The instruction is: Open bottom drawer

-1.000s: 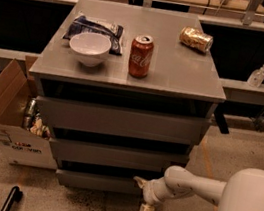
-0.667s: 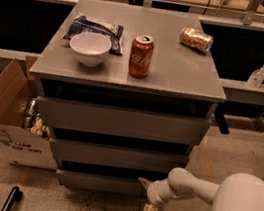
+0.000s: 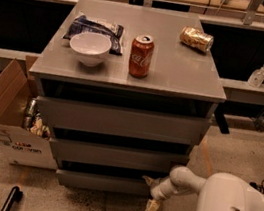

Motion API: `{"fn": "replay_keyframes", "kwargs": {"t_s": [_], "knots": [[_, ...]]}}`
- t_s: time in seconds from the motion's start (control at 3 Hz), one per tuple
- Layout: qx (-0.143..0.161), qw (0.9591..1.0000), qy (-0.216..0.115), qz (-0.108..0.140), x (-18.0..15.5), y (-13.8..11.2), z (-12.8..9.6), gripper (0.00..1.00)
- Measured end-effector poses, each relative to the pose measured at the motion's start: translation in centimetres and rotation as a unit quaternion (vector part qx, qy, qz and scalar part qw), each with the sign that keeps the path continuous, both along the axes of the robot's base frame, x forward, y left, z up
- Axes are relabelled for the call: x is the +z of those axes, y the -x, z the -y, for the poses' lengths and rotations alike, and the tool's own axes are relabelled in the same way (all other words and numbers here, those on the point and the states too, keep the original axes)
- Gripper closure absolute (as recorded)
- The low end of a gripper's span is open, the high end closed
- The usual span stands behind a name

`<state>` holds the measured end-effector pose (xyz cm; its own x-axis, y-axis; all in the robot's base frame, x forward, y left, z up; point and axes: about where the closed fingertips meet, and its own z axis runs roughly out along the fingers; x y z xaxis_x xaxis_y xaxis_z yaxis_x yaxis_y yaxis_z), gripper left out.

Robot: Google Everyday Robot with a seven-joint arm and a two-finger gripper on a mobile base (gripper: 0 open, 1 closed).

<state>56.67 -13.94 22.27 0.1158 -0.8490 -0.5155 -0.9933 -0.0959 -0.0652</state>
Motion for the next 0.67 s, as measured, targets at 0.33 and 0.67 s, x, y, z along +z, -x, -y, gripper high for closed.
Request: {"fn": "replay_keyframes", "kwargs": {"t_s": [0.33,0.67], "knots": [[-0.014,0.9999,0.005,-0.006,-1.2,-2.0,1.6,0.05],[-0.022,0.9996,0.009,-0.012,-1.8,-2.9,2.6,0.20]]}}
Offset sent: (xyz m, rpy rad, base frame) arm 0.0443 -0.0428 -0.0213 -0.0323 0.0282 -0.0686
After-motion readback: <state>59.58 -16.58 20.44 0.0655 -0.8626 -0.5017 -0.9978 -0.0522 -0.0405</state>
